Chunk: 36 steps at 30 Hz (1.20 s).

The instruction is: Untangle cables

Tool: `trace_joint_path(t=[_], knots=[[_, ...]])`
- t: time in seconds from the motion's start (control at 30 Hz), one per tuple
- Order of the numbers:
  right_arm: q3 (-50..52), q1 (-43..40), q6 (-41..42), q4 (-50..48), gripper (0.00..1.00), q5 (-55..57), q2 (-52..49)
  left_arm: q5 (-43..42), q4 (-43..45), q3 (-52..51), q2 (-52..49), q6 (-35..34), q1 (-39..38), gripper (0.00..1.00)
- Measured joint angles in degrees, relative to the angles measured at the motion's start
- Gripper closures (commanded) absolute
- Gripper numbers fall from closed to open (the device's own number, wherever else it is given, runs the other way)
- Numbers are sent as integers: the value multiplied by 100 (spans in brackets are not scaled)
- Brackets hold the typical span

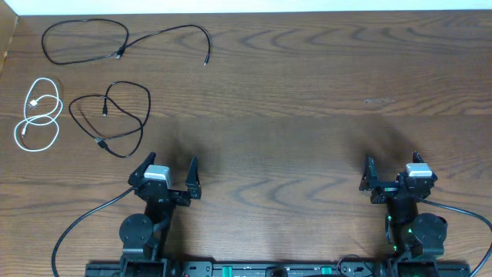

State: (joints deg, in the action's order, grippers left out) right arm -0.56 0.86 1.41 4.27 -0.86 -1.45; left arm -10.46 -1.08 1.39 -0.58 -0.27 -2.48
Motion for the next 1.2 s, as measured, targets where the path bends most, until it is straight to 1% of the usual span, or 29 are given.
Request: trace_joint_path(t=[0.3, 1.2], knots=[[0, 0, 0, 0, 1, 0, 0, 181, -57, 2, 0, -44, 13, 2], [0, 0, 0, 0, 1, 0, 0, 186, -57, 2, 0, -85, 13, 2]])
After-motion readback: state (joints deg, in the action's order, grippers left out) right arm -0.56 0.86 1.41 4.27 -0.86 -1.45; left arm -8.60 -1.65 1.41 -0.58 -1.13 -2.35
